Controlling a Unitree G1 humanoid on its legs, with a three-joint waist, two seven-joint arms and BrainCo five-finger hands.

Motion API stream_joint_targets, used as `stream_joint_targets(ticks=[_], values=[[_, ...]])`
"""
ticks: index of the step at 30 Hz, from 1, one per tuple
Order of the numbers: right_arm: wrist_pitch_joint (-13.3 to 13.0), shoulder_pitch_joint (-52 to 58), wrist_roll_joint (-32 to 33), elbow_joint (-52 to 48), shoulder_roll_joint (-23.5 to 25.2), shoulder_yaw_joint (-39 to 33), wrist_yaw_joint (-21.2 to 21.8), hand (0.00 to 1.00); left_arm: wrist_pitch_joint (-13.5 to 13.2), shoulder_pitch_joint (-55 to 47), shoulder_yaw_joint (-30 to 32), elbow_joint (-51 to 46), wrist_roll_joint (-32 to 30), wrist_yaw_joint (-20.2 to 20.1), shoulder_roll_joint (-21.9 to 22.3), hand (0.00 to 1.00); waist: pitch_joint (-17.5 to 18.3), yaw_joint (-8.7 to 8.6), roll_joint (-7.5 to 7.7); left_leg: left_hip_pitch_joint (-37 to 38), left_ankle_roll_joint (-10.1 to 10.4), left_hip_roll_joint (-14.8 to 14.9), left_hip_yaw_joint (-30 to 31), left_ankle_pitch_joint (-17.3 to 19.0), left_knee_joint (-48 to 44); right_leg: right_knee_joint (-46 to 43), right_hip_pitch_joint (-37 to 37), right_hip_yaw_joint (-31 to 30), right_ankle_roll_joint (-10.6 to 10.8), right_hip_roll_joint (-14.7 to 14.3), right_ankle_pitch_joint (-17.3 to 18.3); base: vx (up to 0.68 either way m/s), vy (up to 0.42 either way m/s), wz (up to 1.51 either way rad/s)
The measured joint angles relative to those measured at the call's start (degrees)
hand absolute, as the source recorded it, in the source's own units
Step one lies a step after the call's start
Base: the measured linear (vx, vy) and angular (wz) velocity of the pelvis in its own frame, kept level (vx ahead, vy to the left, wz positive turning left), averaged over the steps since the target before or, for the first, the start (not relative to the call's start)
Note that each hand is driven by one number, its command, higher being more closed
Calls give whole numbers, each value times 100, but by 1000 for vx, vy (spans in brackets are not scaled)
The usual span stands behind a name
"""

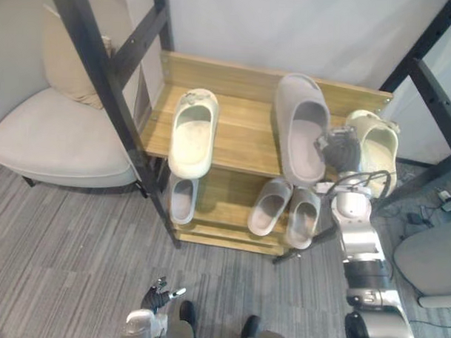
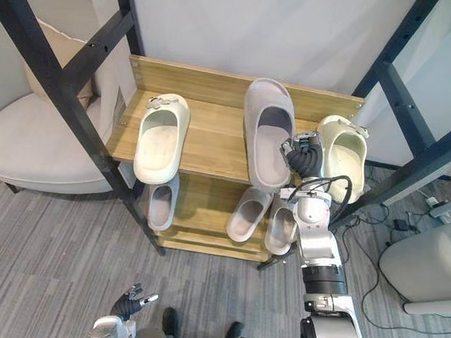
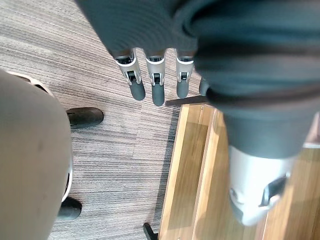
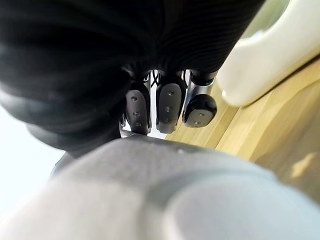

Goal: Organize the slippers on the shoe rack

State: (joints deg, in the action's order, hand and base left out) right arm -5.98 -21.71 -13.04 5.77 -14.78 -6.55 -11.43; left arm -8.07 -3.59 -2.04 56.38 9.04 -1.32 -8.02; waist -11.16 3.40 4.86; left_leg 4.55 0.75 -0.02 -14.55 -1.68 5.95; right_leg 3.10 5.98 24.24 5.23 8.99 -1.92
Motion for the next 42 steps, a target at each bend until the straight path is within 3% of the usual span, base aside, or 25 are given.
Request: stream_joint_targets(ticks=[14, 24, 31, 37, 42], values=[[-192, 917, 23, -881, 584, 44, -31, 100, -1, -12, -1, 101, -85, -1, 11, 0, 152, -14, 1, 100, -1, 0, 14, 3, -1, 10, 111, 3, 3, 4, 3, -2, -1, 0], [-511, 1808, 72, -1691, 614, 802, 317, 100, -5, -49, -96, 169, -230, 7, 7, 0, 294, -113, -5, 393, 7, 33, -84, 26, 0, -78, 312, -44, 1, 13, 7, -30, -8, -5], [-733, 2516, 199, -2218, 602, 1466, 708, 100, -32, -65, -391, 317, -241, 1, -9, 0, 458, -171, -106, 621, 72, 39, -226, 102, 3, -114, 452, -157, 6, 25, 54, -32, -3, -10], [-831, 2865, 314, -2275, 339, 2223, 1169, 100, -89, -52, -656, 404, -324, 0, -5, 0, 500, -206, -240, 951, 96, 50, -247, 142, 2, -81, 787, -198, 20, 8, 67, 2, -7, -1], [-885, 3016, 291, -2146, 86, 2798, 1417, 100, -147, -56, -811, 402, -332, -1, -10, 0, 524, -201, -252, 1158, 116, 57, -232, 176, 3, -118, 1008, -198, 28, 8, 154, -9, -25, 1]])
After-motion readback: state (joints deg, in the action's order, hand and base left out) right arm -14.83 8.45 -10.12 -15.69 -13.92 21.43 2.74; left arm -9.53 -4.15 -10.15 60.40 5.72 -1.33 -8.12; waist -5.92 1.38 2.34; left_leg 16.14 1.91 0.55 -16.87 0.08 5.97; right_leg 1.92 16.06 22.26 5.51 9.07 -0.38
